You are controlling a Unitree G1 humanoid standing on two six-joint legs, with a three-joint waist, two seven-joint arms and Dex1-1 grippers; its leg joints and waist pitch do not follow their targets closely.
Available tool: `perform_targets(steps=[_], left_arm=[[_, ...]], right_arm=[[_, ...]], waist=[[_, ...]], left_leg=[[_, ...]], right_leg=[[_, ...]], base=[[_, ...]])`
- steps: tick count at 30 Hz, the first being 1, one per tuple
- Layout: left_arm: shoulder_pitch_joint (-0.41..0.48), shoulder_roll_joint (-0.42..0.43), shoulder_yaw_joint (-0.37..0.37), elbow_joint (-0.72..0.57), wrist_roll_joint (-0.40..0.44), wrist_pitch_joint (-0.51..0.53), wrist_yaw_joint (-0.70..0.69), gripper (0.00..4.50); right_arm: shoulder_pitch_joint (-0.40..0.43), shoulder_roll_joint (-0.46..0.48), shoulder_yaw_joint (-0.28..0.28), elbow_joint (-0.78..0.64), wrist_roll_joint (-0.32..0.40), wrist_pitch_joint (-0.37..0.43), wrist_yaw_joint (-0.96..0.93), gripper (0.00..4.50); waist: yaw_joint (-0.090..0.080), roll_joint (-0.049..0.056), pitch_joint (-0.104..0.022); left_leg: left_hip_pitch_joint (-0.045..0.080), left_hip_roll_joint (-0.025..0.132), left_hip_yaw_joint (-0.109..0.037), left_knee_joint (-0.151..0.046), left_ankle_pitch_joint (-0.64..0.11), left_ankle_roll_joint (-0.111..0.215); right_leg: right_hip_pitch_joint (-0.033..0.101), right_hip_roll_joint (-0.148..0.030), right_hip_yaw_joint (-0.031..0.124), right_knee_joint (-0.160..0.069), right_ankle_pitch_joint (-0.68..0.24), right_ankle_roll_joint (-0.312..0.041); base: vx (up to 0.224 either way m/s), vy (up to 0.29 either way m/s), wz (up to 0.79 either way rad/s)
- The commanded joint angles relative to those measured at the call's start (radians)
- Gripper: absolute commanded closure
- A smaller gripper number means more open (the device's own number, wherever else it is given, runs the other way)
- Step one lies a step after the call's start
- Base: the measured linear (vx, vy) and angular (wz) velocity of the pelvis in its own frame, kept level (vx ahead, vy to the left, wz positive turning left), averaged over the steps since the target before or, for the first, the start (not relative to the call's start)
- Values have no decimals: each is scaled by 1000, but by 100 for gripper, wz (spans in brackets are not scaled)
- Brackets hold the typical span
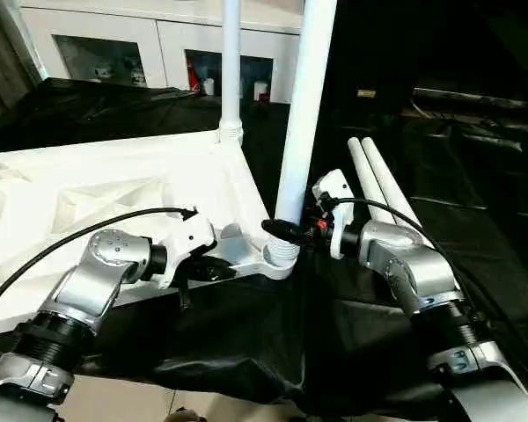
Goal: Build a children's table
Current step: Insert table leg to table base
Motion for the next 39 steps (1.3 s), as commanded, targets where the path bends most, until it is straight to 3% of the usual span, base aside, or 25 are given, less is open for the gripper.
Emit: perform_targets(steps=[1,10,11,13,20,28,29,31,32,39], left_arm=[[-5,-20,4,12,-13,-23,6,450],[-32,-18,-11,38,9,-36,-3,450],[-32,-18,-11,38,9,-38,-4,450],[-33,-19,-11,40,13,-40,-8,450],[-37,-17,-16,47,20,-45,-15,450],[-37,-9,-12,47,20,-48,-21,450],[-37,-8,-12,47,19,-48,-21,450],[-38,-7,-11,48,20,-47,-22,450],[-40,-6,-11,50,20,-48,-23,450],[-50,-8,-9,58,24,-54,-20,450]], right_arm=[[25,-5,27,15,-11,39,3,257],[27,-12,39,5,-17,64,8,257],[27,-10,38,6,-18,64,5,257],[25,-4,32,20,-19,52,-3,257],[23,20,2,67,-5,31,-21,257],[75,65,-94,125,56,-47,-41,257],[81,67,-97,126,57,-52,-40,257],[106,73,-109,131,64,-74,-39,257],[125,81,-121,139,72,-94,-39,257],[189,110,-159,171,91,-193,-41,257]], waist=[[0,10,-62],[4,10,-62],[5,14,-62],[4,11,-62],[2,15,-61],[4,18,-62],[5,22,-63],[5,20,-63],[6,25,-63],[6,26,-63]], left_leg=[[4,20,-4,-70,-204,-7],[4,20,-3,-69,-206,-10],[5,20,-3,-70,-208,-12],[4,20,-4,-70,-213,-14],[5,20,-5,-71,-232,-19],[6,22,-6,-73,-241,-20],[6,21,-7,-73,-240,-20],[5,22,-7,-73,-240,-17],[5,21,-7,-74,-242,-18],[5,22,-7,-75,-259,-16]], right_leg=[[49,-69,52,-80,-254,-166],[49,-72,53,-82,-252,-163],[48,-71,53,-81,-254,-163],[49,-72,53,-82,-258,-162],[47,-72,52,-84,-275,-163],[47,-74,52,-85,-272,-168],[48,-74,52,-84,-266,-170],[49,-73,52,-83,-243,-177],[48,-73,52,-82,-242,-180],[49,-73,51,-85,-243,-187]], base=[[0,0,0],[0,0,0],[0,0,0],[0,0,0],[0,0,0],[0,0,0],[0,0,0],[0,0,0],[0,0,0],[0,0,0]])
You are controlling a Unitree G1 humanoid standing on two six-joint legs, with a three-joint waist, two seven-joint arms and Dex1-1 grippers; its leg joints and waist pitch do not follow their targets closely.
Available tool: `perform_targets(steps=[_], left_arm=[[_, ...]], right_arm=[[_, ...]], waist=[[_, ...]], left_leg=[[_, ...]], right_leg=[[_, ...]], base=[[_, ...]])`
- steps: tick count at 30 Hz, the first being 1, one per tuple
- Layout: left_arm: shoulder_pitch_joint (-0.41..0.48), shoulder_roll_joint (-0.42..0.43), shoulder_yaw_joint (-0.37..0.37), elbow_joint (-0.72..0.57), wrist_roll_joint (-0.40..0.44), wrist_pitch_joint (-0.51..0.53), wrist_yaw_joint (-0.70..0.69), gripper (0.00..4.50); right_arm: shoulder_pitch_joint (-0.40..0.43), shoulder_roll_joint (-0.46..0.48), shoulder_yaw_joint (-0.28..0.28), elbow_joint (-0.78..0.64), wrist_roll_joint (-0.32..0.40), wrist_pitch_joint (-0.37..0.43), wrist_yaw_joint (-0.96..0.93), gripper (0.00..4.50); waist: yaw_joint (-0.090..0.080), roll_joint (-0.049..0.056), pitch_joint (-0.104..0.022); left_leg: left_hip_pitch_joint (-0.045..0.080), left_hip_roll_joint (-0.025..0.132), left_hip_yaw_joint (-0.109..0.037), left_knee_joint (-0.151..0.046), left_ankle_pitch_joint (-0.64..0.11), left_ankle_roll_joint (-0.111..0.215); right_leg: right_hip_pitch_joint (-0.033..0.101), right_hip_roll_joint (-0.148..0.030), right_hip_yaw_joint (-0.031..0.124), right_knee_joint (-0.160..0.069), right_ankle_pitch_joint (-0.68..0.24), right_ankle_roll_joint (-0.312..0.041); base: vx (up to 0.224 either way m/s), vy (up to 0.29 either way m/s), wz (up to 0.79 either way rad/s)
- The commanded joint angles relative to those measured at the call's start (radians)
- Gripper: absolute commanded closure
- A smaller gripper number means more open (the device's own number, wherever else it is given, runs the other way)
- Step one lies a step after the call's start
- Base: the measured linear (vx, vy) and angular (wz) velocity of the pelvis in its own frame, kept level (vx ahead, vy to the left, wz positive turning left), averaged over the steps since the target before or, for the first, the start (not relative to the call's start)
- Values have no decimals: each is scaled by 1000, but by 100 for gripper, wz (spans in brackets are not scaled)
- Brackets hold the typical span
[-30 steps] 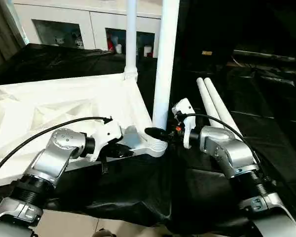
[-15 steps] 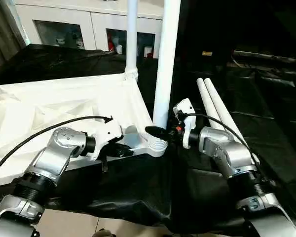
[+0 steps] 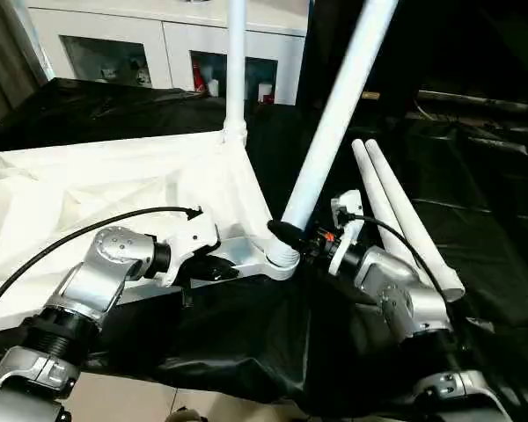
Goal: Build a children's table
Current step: Insert table leg to table base
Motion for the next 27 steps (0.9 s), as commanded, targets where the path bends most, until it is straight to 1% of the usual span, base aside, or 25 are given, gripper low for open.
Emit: perform_targets(steps=[1,2,5,6,7,9,11,12,14,16,17,18,19,20,21,22,24,25,27], left_arm=[[-21,-1,3,11,4,-17,4,450],[-21,-1,3,12,5,-18,5,450],[-21,0,4,12,6,-20,4,450],[-22,1,3,16,8,-23,6,450],[-22,1,3,18,8,-24,6,450],[-22,2,4,19,9,-24,8,450],[-22,2,4,19,9,-23,8,450],[-22,1,4,20,10,-23,8,450],[-23,2,3,20,11,-23,8,450],[-23,2,3,21,12,-24,8,450],[-24,3,1,24,13,-27,6,450],[-24,3,1,25,13,-27,6,450],[-25,4,1,27,15,-29,6,450],[-25,4,1,27,15,-29,6,450],[-25,6,-1,28,17,-31,3,450],[-26,7,-2,27,18,-30,3,450],[-24,7,-4,26,19,-31,2,450],[-23,7,-5,26,20,-31,2,450],[-23,4,-6,25,20,-32,4,450]], right_arm=[[58,-10,4,61,-30,-9,-11,257],[70,-8,8,59,-35,-32,-8,257],[83,-7,15,59,-43,-60,-6,257],[93,-11,29,59,-58,-87,0,257],[96,-13,34,59,-64,-97,2,257],[115,-16,41,64,-82,-146,4,257],[118,-16,35,74,-83,-163,3,257],[120,-15,31,84,-82,-175,4,257],[122,-19,35,92,-89,-186,5,257],[124,-25,45,93,-99,-190,7,257],[124,-39,75,90,-127,-206,13,257],[124,-41,81,89,-131,-209,14,257],[120,-50,100,88,-148,-208,20,257],[120,-51,102,87,-149,-208,20,257],[108,-66,132,84,-171,-204,36,257],[99,-74,146,83,-181,-199,45,257],[80,-83,165,79,-190,-185,60,257],[73,-85,168,76,-189,-177,67,257],[61,-91,175,69,-184,-159,82,257]], waist=[[0,24,-59],[0,26,-59],[0,25,-58],[0,25,-57],[-1,25,-57],[0,25,-57],[0,25,-58],[-1,26,-59],[-1,26,-58],[-2,27,-57],[-2,26,-56],[-2,26,-56],[-2,27,-55],[-2,27,-55],[-1,34,-55],[-4,27,-56],[-4,29,-55],[-4,25,-55],[-4,28,-56]], left_leg=[[5,22,-6,-76,-261,-15],[5,22,-7,-76,-262,-16],[4,22,-7,-77,-276,-14],[5,22,-8,-78,-287,-13],[5,22,-8,-78,-289,-13],[6,23,-8,-78,-294,-13],[5,23,-8,-79,-290,-11],[4,23,-8,-79,-282,-7],[4,23,-8,-79,-283,-6],[4,23,-8,-80,-293,-6],[4,23,-8,-81,-297,-6],[4,22,-8,-81,-300,-7],[6,23,-8,-81,-307,-7],[7,23,-8,-81,-308,-6],[6,23,-10,-82,-310,-7],[5,23,-9,-82,-304,-6],[5,22,-8,-82,-303,-3],[5,22,-8,-82,-304,-1],[5,23,-9,-82,-302,1]], right_leg=[[46,-74,52,-84,-244,-187],[47,-73,52,-83,-245,-187],[47,-74,52,-88,-271,-180],[45,-74,51,-90,-293,-175],[45,-74,51,-90,-298,-173],[43,-75,52,-93,-312,-169],[44,-75,52,-92,-305,-169],[45,-74,52,-89,-287,-174],[44,-73,52,-89,-280,-178],[44,-73,52,-91,-292,-178],[44,-73,51,-91,-299,-176],[44,-73,51,-93,-312,-170],[42,-74,51,-95,-329,-166],[42,-74,51,-96,-333,-164],[42,-74,51,-95,-329,-165],[45,-71,50,-94,-312,-165],[44,-71,51,-94,-311,-167],[44,-72,52,-96,-319,-166],[44,-73,52,-96,-323,-164]], base=[[0,0,0],[0,0,0],[0,0,0],[0,0,0],[0,0,0],[0,0,0],[0,0,0],[0,0,0],[0,0,0],[0,0,0],[0,0,0],[0,0,0],[0,0,0],[0,0,0],[0,0,0],[0,0,0],[0,0,0],[0,0,0],[0,0,0]])
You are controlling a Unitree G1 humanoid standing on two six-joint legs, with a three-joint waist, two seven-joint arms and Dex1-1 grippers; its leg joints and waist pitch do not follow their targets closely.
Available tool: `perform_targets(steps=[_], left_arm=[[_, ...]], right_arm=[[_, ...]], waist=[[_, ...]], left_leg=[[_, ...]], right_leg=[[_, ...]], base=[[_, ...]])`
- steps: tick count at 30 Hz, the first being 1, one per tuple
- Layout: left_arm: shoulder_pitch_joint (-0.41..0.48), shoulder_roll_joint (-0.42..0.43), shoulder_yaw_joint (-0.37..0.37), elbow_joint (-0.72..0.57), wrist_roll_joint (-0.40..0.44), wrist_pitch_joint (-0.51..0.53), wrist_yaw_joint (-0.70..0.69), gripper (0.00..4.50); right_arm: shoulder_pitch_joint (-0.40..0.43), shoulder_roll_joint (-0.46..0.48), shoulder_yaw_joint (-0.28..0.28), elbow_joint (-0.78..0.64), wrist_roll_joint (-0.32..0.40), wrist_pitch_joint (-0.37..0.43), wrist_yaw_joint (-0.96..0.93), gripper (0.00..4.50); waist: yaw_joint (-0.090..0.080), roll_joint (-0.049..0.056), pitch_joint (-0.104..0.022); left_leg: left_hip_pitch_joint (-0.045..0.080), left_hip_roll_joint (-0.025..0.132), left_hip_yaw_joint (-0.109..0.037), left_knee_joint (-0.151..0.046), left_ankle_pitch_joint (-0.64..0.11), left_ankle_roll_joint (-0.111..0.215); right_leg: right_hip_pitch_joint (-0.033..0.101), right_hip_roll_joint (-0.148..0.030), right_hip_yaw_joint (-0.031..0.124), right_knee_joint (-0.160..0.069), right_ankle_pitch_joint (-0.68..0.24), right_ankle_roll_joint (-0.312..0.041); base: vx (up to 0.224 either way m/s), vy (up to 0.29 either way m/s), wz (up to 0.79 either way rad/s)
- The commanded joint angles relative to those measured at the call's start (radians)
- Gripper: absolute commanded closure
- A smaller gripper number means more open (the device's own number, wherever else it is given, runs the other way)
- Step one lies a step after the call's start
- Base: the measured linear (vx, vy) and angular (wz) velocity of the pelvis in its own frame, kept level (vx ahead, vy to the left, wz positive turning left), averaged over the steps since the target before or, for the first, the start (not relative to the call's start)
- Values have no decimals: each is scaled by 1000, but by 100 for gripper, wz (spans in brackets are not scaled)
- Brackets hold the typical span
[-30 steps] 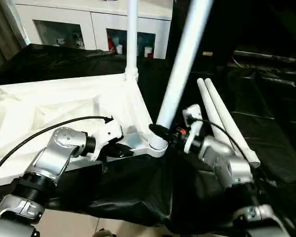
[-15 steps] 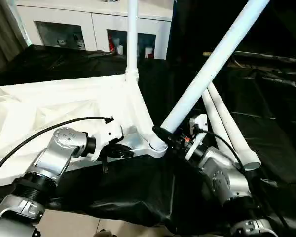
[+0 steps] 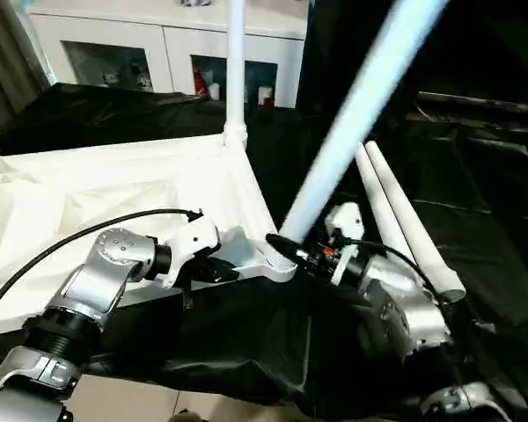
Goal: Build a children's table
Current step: Insert table leg to table base
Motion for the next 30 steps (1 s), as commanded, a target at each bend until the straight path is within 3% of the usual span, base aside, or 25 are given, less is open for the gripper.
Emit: perform_targets(steps=[1,5,10,18,25,30], left_arm=[[-20,8,-4,-3,16,-10,7,450],[-13,7,-5,-10,13,-13,4,450],[-4,17,-19,-25,3,-26,-44,450],[-27,24,-60,-23,17,-54,-113,450],[-46,7,-70,1,32,-71,-98,450],[-37,14,-74,-8,29,-88,-118,450]], right_arm=[[28,-27,55,59,-51,92,35,257],[-1,-43,75,72,-41,131,80,257],[-32,-65,98,123,-54,160,152,257],[-101,-96,164,197,-134,132,203,257],[-123,-100,194,217,-149,115,245,257],[-102,-107,200,220,-149,83,286,257]], waist=[[-2,12,-47],[-2,13,-46],[-2,4,-47],[-3,0,-50],[-3,-9,-51],[-1,-12,-54]], left_leg=[[5,23,-8,-79,-296,4],[4,24,-7,-78,-296,5],[3,24,-5,-77,-269,15],[6,26,-5,-81,-271,5],[11,29,-7,-82,-317,-6],[9,30,-6,-83,-298,0]], right_leg=[[42,-73,52,-88,-322,-167],[40,-73,53,-90,-329,-164],[41,-74,53,-89,-304,-169],[40,-74,52,-89,-303,-167],[36,-75,51,-93,-346,-157],[39,-74,52,-88,-295,-170]], base=[[0,0,0],[0,0,0],[0,0,0],[0,0,0],[0,0,0],[0,0,0]])
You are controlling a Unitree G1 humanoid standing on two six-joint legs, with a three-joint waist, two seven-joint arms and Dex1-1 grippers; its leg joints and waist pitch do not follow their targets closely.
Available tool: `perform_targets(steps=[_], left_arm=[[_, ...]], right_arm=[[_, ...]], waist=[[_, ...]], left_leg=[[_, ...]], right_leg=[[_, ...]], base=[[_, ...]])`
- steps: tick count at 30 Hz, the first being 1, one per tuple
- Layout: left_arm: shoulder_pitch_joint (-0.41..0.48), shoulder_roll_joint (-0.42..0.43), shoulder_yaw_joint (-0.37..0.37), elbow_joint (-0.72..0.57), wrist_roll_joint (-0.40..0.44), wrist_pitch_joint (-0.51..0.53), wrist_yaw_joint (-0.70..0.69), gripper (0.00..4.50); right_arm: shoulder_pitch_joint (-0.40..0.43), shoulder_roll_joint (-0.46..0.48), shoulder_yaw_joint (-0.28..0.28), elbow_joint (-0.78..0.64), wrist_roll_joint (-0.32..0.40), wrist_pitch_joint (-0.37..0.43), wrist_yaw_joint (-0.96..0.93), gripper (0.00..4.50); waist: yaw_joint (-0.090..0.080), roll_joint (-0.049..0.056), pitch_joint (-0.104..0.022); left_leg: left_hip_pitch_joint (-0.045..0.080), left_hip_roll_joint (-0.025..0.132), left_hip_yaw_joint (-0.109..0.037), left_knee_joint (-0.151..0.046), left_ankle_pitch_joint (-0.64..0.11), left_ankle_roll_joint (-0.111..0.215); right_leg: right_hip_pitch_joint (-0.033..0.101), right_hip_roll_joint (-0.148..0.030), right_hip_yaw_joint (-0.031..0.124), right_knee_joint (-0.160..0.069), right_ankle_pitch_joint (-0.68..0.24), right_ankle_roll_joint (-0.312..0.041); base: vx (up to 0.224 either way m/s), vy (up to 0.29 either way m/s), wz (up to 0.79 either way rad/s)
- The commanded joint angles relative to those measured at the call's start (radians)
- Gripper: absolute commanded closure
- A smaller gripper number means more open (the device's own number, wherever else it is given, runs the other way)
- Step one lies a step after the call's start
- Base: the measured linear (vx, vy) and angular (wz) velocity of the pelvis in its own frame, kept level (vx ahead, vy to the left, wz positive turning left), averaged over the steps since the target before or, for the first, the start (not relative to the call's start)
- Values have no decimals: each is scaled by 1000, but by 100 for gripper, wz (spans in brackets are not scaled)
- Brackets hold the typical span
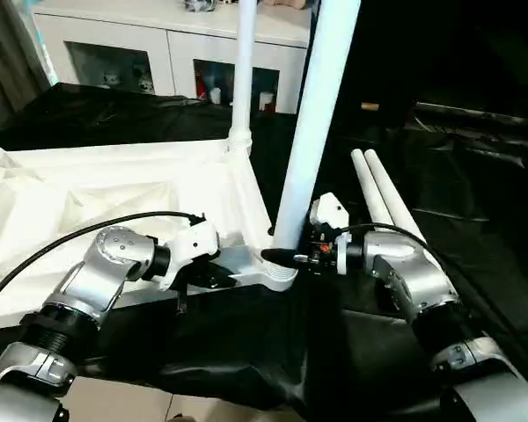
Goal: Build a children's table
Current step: Insert table leg to table base
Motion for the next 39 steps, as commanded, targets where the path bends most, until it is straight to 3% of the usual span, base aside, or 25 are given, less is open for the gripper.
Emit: perform_targets(steps=[1,11,13,14,17,19,20,21,22,23,24,25,26,27,28,29,30,31,32,33,34,35,36,37,39], left_arm=[[-20,-8,-37,-28,6,-33,-52,450],[-16,-19,-24,-22,-1,-25,-33,450],[-27,-30,-17,-6,10,-9,-2,450],[-40,-42,-6,14,18,6,32,450],[-70,-69,14,63,42,32,121,450],[-90,-88,26,93,56,53,181,450],[-93,-92,28,98,57,59,191,450],[-118,-115,38,128,69,91,247,450],[-120,-118,39,131,70,94,252,450],[-139,-135,45,152,77,121,289,450],[-148,-143,48,162,80,136,307,450],[-160,-155,53,176,83,154,332,450],[-164,-158,54,180,84,161,339,450],[-190,-183,60,207,93,202,390,450],[-192,-184,60,209,94,204,393,450],[-215,-215,69,220,98,246,438,450],[-242,-262,75,230,103,290,495,450],[-242,-262,75,230,103,290,495,450],[-248,-278,72,230,107,303,511,450],[-248,-298,59,217,118,326,526,450],[-246,-304,55,212,121,335,531,450],[-242,-304,49,207,127,340,530,450],[-241,-304,48,206,127,340,530,450],[-238,-302,44,204,131,342,530,450],[-223,-289,40,192,142,352,530,450]], right_arm=[[67,-9,98,88,-81,35,42,257],[70,4,70,120,-75,13,18,257],[59,17,51,143,-78,10,-29,257],[48,30,33,168,-87,5,-91,257],[35,56,8,200,-104,8,-213,257],[32,76,-3,218,-116,19,-297,257],[32,81,-5,222,-118,22,-313,257],[27,118,-12,254,-133,46,-425,257],[26,123,-13,258,-135,49,-438,257],[12,159,-27,290,-140,60,-531,257],[5,177,-36,305,-140,66,-576,257],[-5,198,-49,325,-132,77,-628,257],[-8,204,-52,330,-131,80,-643,257],[-29,243,-80,369,-115,101,-736,257],[-30,245,-82,372,-114,102,-742,257],[-52,286,-114,410,-89,127,-818,257],[-83,340,-145,459,-69,142,-906,258],[-83,340,-145,459,-69,142,-906,258],[-97,359,-156,476,-65,144,-930,258],[-124,386,-174,504,-57,148,-967,258],[-134,396,-180,514,-54,150,-982,258],[-144,404,-194,522,-44,156,-998,258],[-145,404,-195,522,-43,156,-999,258],[-151,410,-206,527,-37,160,-1010,258],[-161,413,-201,534,-52,162,-1011,258]], waist=[[-3,16,-36],[-4,12,-34],[-6,12,-30],[-8,12,-21],[-14,10,-14],[-23,10,-10],[-26,13,-9],[-33,18,-9],[-46,29,-6],[-61,40,-3],[-65,46,-1],[-54,63,7],[-34,69,2],[5,55,9],[12,-19,-4],[-4,-37,-2],[2,-19,1],[18,10,-25],[10,6,-15],[-1,15,-25],[3,19,-22],[-5,16,-11],[-6,18,-6],[-10,18,-7],[-12,18,-11]], left_leg=[[7,29,-6,-74,-295,1],[8,30,-7,-77,-311,0],[10,29,-8,-78,-338,-5],[16,27,-10,-79,-385,-10],[33,22,-17,-77,-458,-22],[47,14,-26,-68,-517,-30],[53,14,-29,-68,-539,-29],[55,16,-35,-71,-568,-28],[55,22,-45,-82,-618,-30],[49,33,-61,-100,-701,-33],[38,41,-68,-114,-740,-35],[-10,72,-71,-185,-854,-46],[-39,81,-61,-215,-905,-53],[-49,68,0,-247,-938,-34],[71,23,14,-121,-705,-43],[139,-10,-1,39,-511,-24],[32,-6,-38,56,-193,22],[-18,17,-55,-38,-112,-33],[-14,22,-49,-67,-159,-53],[25,26,-37,-73,-263,-69],[40,22,-24,-78,-321,-55],[35,18,-19,-82,-396,-35],[38,16,-20,-82,-445,-37],[38,14,-30,-83,-496,-40],[32,16,-39,-90,-501,-42]], right_leg=[[35,-74,53,-83,-285,-174],[34,-76,52,-87,-325,-167],[30,-76,52,-91,-371,-159],[22,-77,50,-102,-459,-141],[11,-80,44,-124,-640,-79],[2,-80,21,-149,-765,-18],[1,-81,12,-158,-785,-7],[7,-82,-1,-165,-776,0],[17,-78,-26,-171,-732,-6],[40,-73,-51,-168,-657,-12],[56,-71,-57,-153,-604,-19],[107,-56,-48,-48,-435,-59],[132,-49,-37,36,-315,-74],[114,-21,-26,96,-209,-63],[-4,-69,54,-33,-658,-10],[-90,-132,43,-158,-955,-25],[8,-207,103,-168,-1075,-19],[69,-158,65,-104,-801,-31],[50,-113,44,-86,-622,-40],[25,-77,39,-59,-363,-88],[21,-76,41,-64,-272,-147],[19,-76,41,-82,-377,-148],[11,-80,41,-94,-470,-129],[11,-86,37,-108,-602,-79],[15,-90,37,-116,-631,-40]], base=[[0,0,0],[0,0,0],[0,0,0],[0,0,0],[0,0,0],[-67,4,-4],[-76,19,-9],[-62,41,-10],[-62,41,-10],[-60,60,-14],[-81,58,-16],[-81,58,-16],[-115,29,0],[-60,-45,25],[-60,-45,25],[48,-122,6],[94,-51,-41],[94,-51,-41],[33,28,-28],[0,0,0],[0,0,0],[-15,-26,19],[0,0,0],[0,0,0],[0,0,0]])
